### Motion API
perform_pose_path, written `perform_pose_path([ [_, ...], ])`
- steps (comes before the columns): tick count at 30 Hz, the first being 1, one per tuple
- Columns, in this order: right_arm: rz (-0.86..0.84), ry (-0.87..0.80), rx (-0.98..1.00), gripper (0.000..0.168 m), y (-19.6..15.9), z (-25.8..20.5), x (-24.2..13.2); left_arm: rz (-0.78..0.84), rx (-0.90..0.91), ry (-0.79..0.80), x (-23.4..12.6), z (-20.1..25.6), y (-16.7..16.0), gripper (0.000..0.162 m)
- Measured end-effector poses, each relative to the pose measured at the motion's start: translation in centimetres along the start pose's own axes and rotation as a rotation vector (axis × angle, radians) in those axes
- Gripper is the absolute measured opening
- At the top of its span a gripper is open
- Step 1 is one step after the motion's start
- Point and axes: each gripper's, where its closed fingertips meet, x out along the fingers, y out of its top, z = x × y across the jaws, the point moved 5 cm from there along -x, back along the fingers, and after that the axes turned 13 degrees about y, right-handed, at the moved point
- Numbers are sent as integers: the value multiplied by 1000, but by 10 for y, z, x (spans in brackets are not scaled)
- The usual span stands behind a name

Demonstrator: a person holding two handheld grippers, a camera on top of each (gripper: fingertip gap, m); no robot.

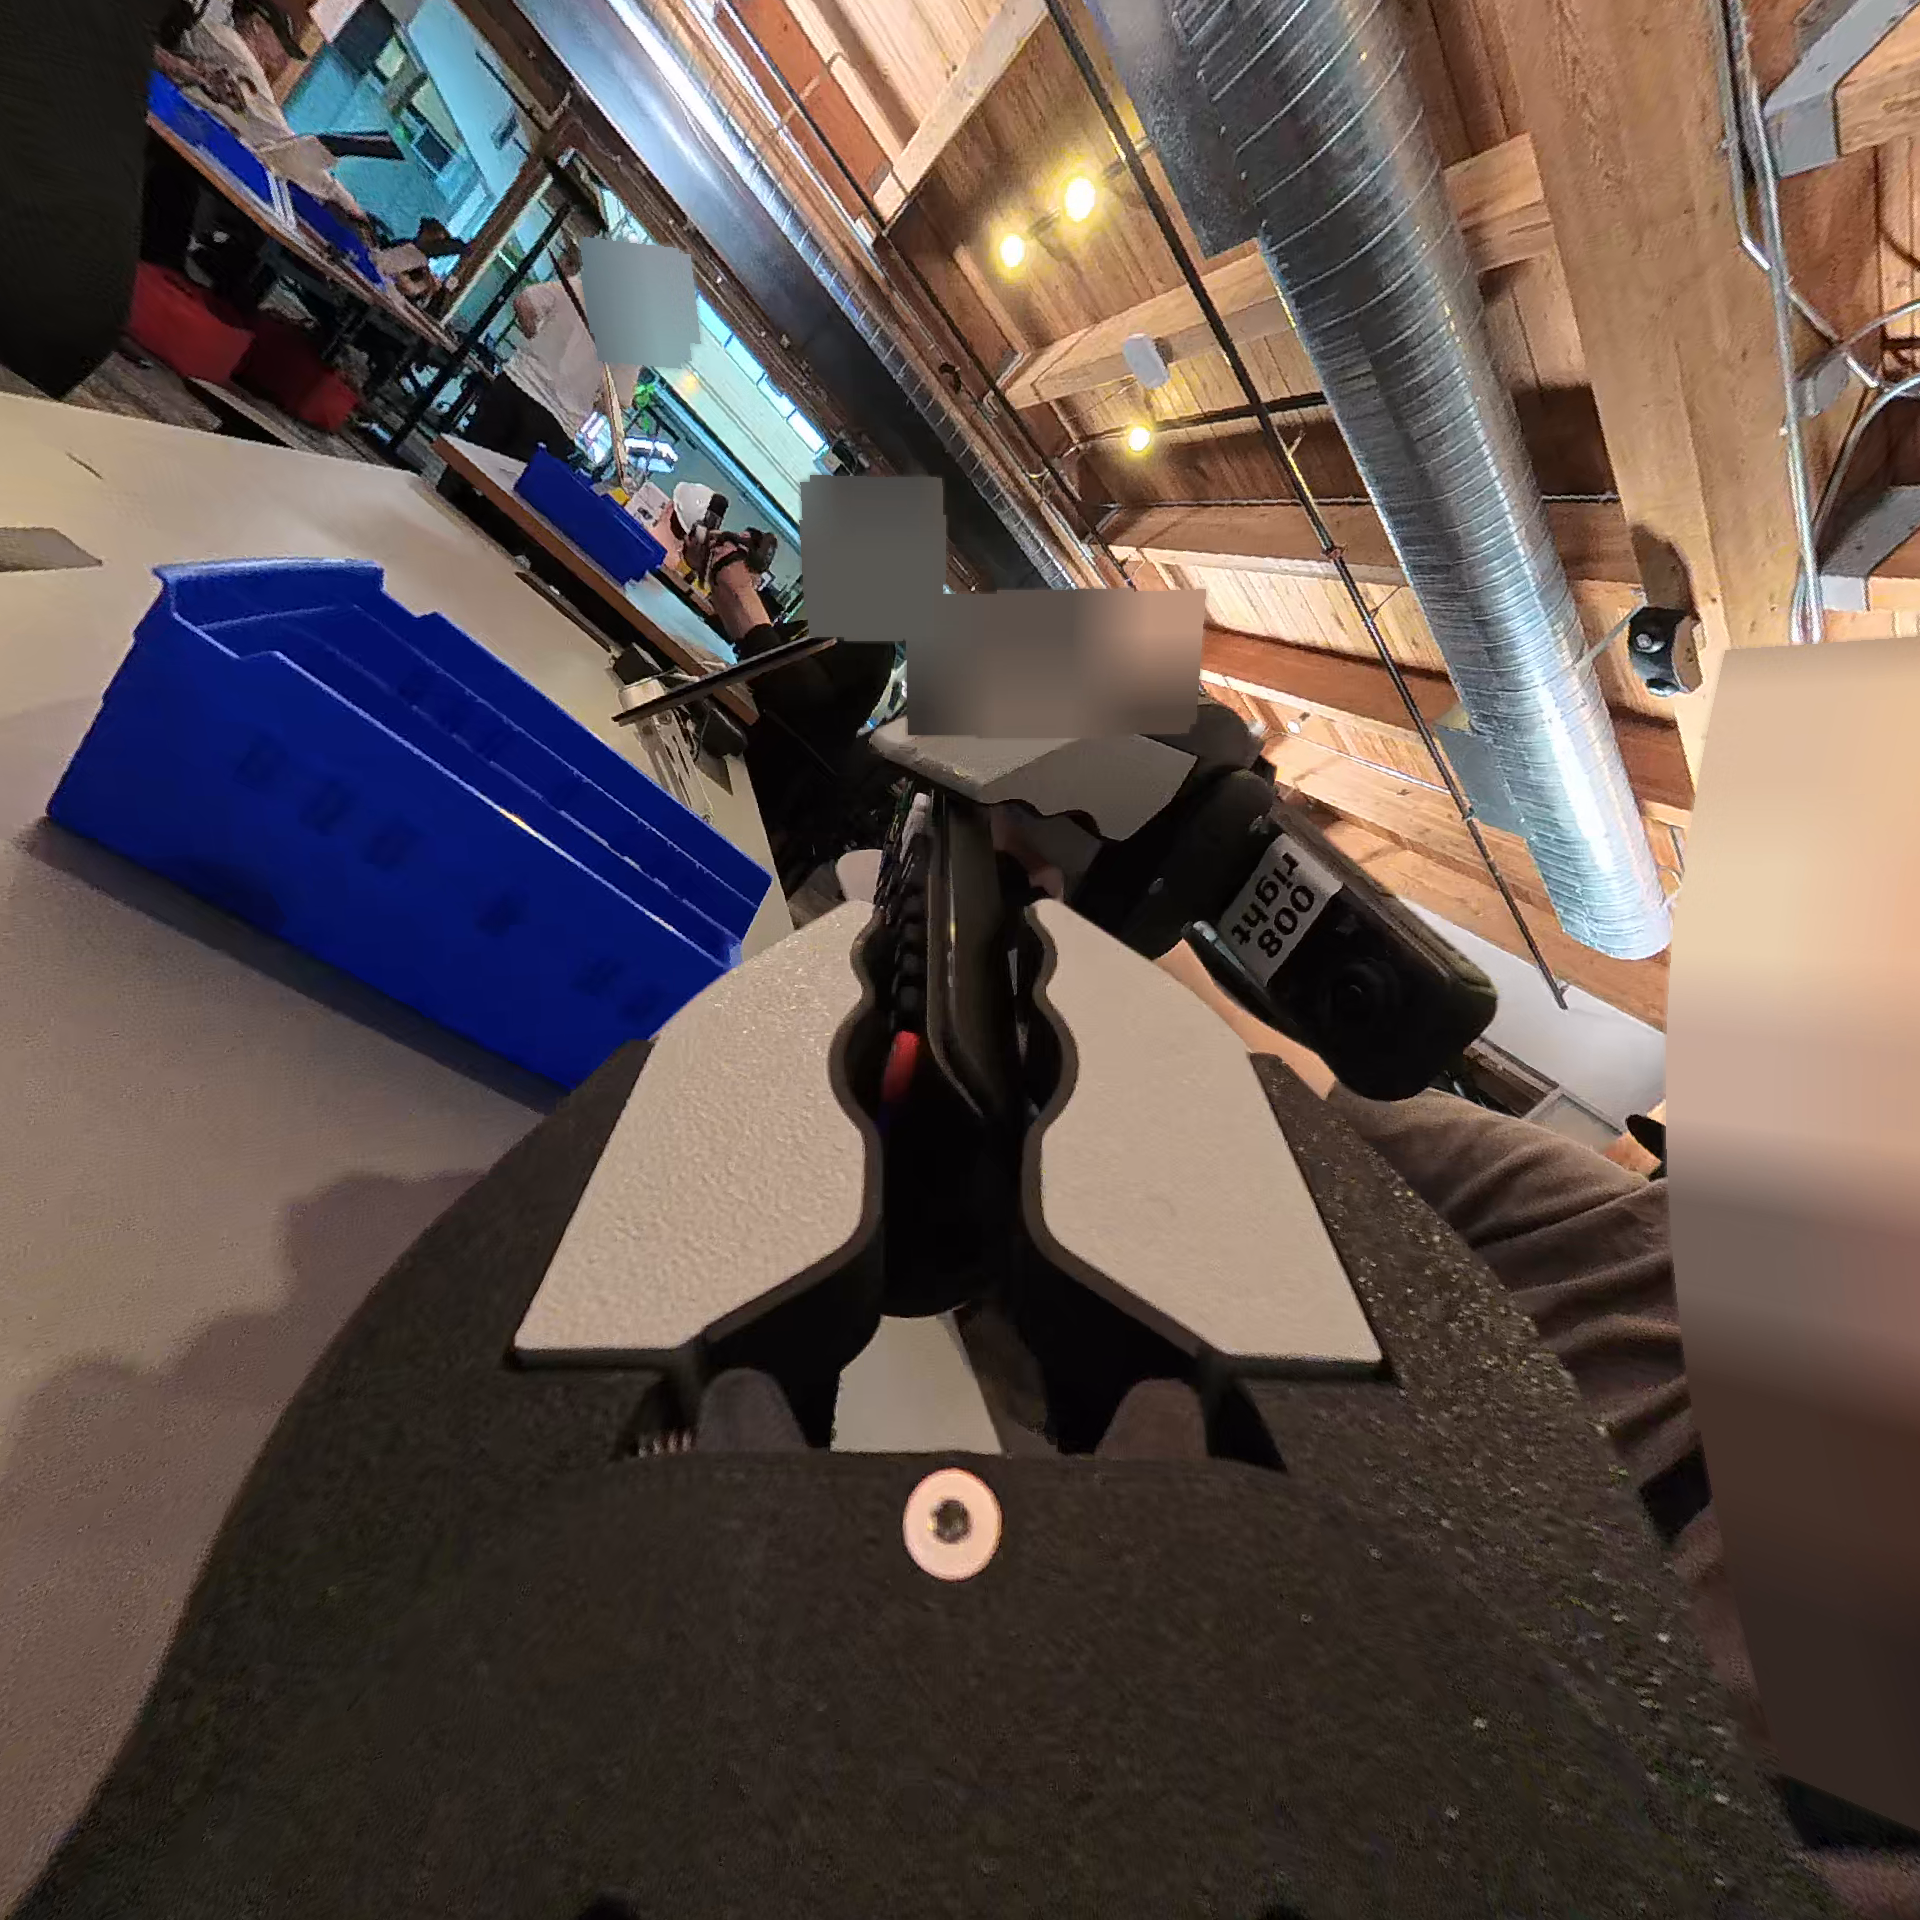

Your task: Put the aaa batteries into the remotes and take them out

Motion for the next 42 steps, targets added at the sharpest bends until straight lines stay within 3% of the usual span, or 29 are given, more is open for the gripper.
perform_pose_path([
  [7, -8, 20, -4, 54, -5, -2, 1, 30, -29, 27, 5, -3, -3, 21],
  [10, -14, -47, 75, 58, -11, 3, 3, 79, -79, 28, 3, -9, -1, 21],
  [14, 97, -80, 403, 83, -17, 13, -6, 106, -63, 77, 0, -18, 1, 21],
  [20, 401, -169, 1104, 119, -33, 23, -18, 173, 48, 126, -3, -12, 7, 21],
  [23, 483, -104, 1271, 127, -29, 16, -7, 236, 106, 159, -5, -9, 9, 21],
  [31, 343, -237, 1282, 127, -33, 23, 6, 290, 135, 194, -6, -5, 11, 21],
  [35, 351, -226, 1314, 135, -32, 26, 9, 294, 133, 189, -4, -3, 9, 21],
  [42, 388, -207, 1275, 132, -29, 31, 1, 308, 203, 154, -4, 8, 10, 20],
])
